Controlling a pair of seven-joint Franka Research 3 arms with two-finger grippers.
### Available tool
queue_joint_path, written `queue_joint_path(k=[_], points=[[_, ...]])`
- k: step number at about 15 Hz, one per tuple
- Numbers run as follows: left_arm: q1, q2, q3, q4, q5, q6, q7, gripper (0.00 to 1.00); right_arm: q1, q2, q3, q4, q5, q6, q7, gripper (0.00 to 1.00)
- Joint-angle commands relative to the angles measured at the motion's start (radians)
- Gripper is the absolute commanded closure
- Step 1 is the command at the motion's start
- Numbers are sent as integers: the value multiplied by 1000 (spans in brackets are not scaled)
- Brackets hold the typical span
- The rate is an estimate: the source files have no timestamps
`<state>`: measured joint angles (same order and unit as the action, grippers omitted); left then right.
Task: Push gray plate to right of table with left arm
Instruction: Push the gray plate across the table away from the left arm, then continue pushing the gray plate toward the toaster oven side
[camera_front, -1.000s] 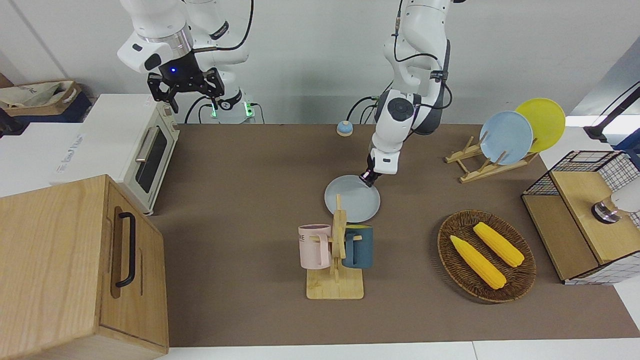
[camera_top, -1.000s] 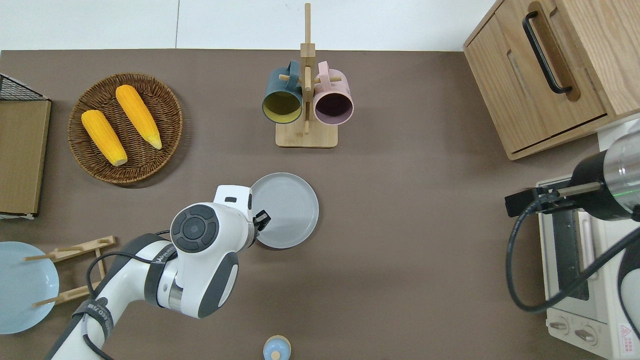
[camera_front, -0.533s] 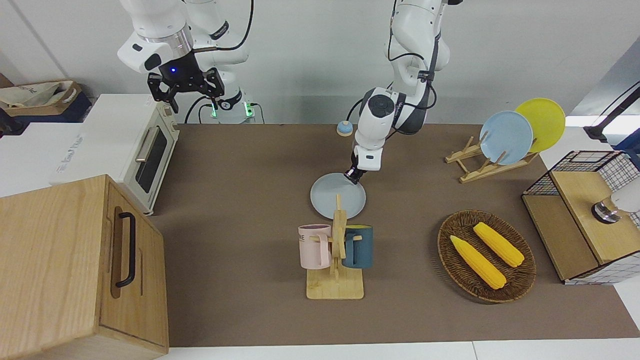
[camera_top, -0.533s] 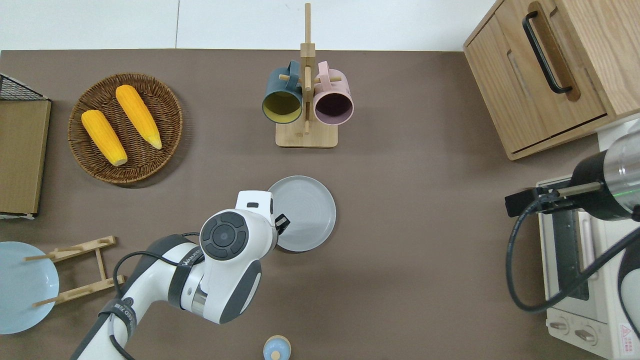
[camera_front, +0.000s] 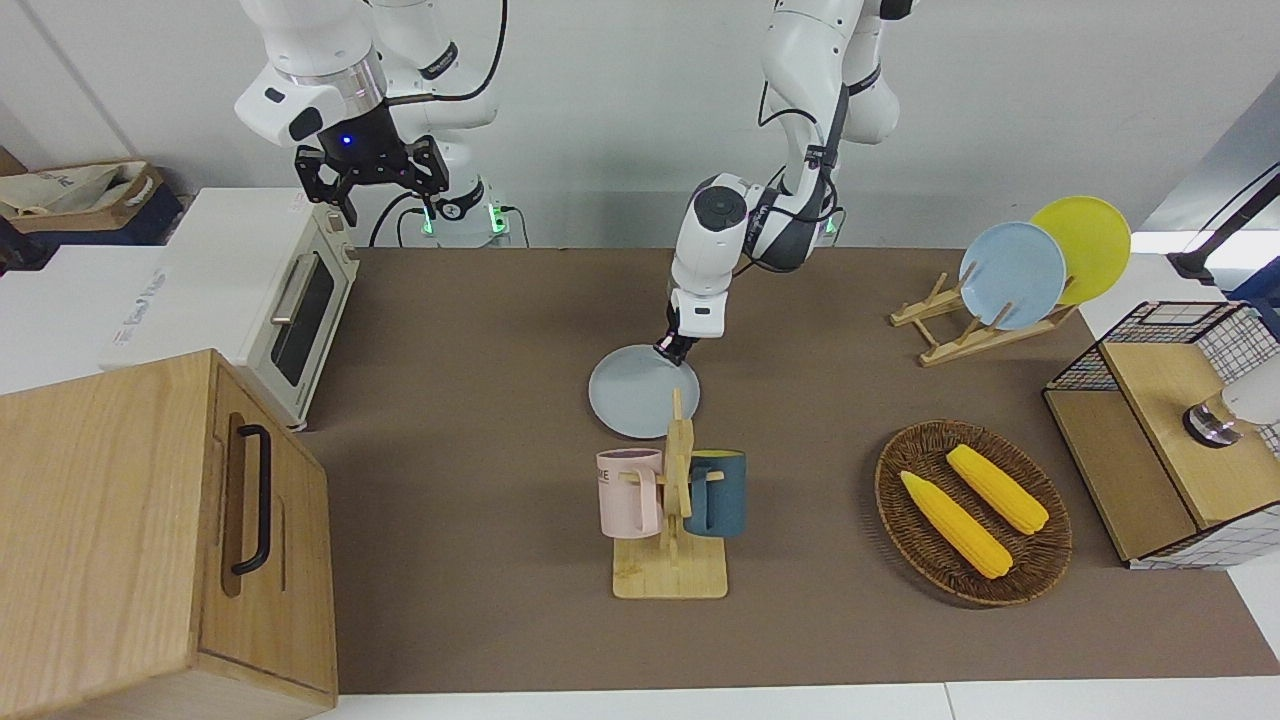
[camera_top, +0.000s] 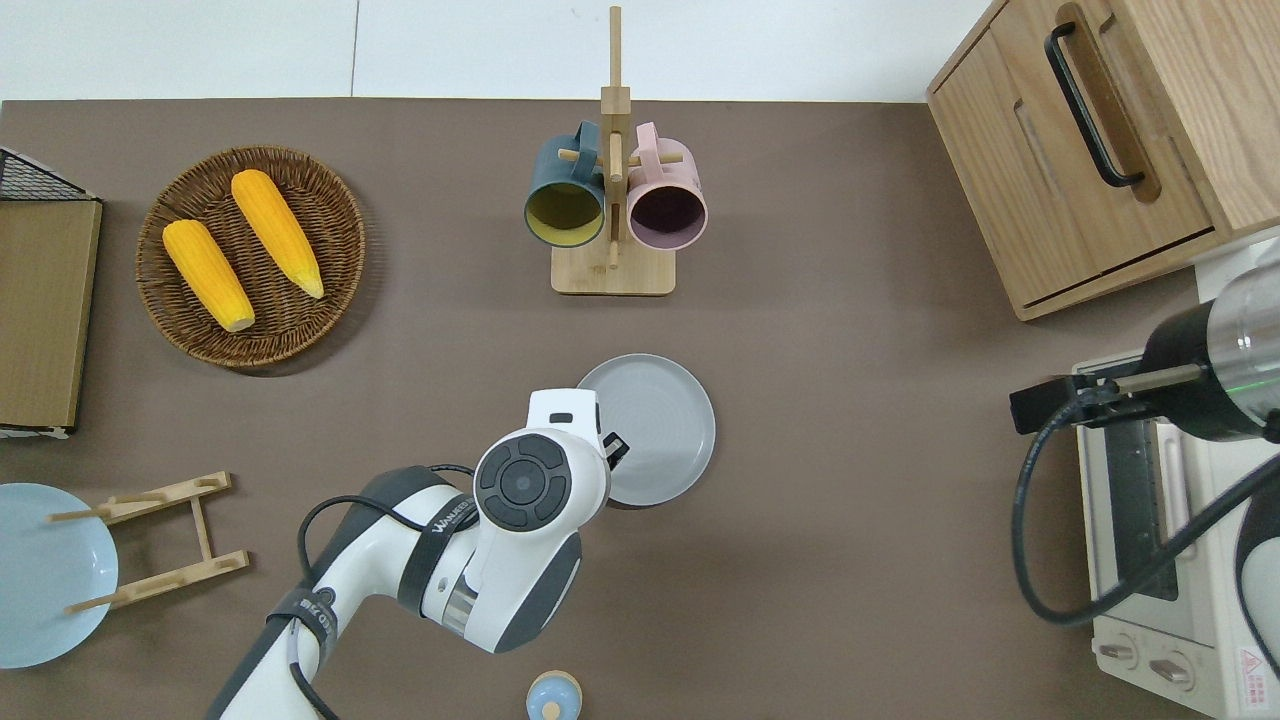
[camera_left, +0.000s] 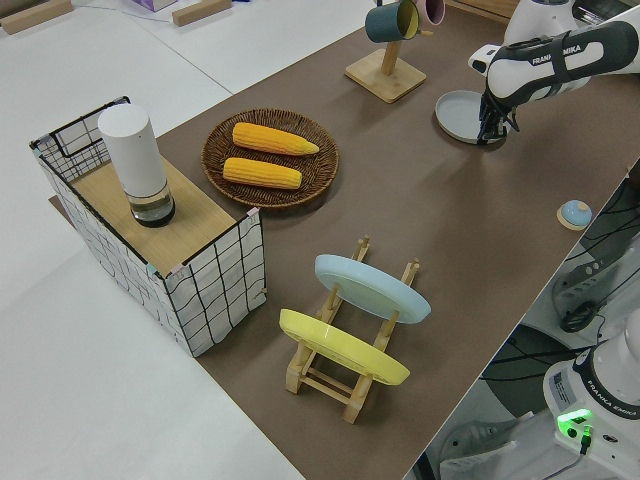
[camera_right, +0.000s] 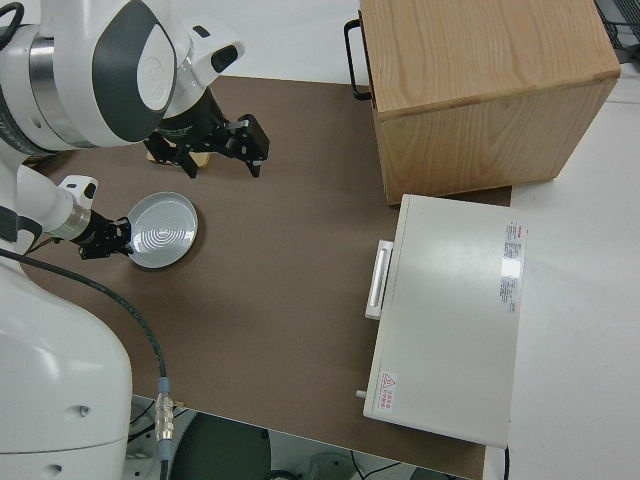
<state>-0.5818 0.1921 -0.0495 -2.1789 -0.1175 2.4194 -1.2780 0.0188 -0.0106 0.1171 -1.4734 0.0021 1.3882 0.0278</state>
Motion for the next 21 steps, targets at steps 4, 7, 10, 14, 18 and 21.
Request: queue_joint_path(k=[4, 7, 10, 14, 18, 21], points=[[-90, 84, 5, 73, 5, 6, -119, 1000, -20, -6, 15, 4, 10, -12, 0, 17], [-112, 102, 5, 105, 5, 3, -161, 1000, -20, -6, 13, 4, 10, -12, 0, 17], [-125, 104, 5, 123, 5, -5, -179, 1000, -20, -6, 15, 4, 10, -12, 0, 17], [-158, 138, 5, 175, 7, -17, -242, 1000, -20, -6, 13, 4, 10, -12, 1, 17], [-185, 179, 4, 224, 64, -31, -322, 1000, -20, -6, 13, 4, 10, -12, 0, 17], [-197, 196, 2, 244, 70, -31, -339, 1000, -20, -6, 15, 4, 10, -12, 0, 17]])
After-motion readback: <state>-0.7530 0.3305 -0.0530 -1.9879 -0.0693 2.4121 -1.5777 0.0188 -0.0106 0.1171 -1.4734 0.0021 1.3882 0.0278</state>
